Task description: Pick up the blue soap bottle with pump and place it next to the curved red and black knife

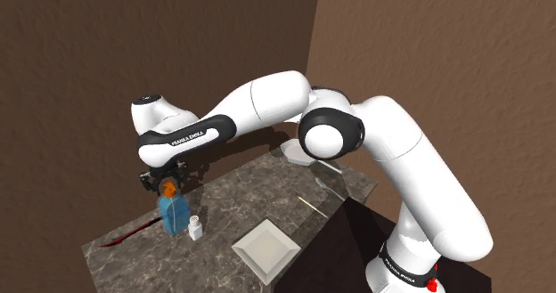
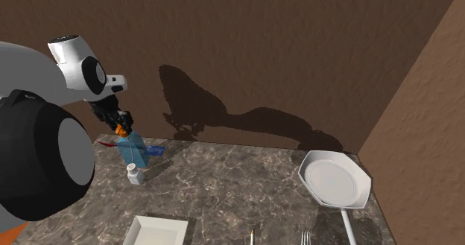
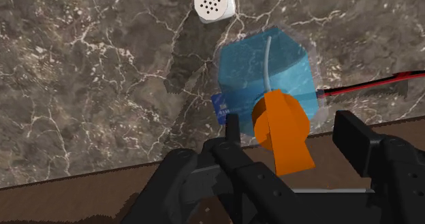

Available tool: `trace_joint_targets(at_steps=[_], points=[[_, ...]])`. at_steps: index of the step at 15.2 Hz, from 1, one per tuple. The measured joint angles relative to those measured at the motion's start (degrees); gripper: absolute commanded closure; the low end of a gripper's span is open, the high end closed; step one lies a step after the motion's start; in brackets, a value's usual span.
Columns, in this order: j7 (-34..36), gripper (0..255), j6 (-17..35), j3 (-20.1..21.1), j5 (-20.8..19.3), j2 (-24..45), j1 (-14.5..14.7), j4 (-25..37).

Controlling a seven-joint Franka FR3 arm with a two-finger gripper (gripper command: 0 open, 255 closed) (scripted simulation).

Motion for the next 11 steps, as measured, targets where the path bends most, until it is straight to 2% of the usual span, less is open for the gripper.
trace_joint_targets(at_steps=[6, 11], points=[[0.0, 0, -0.4, 0.0, 0.0, -1.0, 0.0, -0.7], [-0.1, 0, -4.5, 0.1, 0.1, -3.3, 0.3, 1.3]])
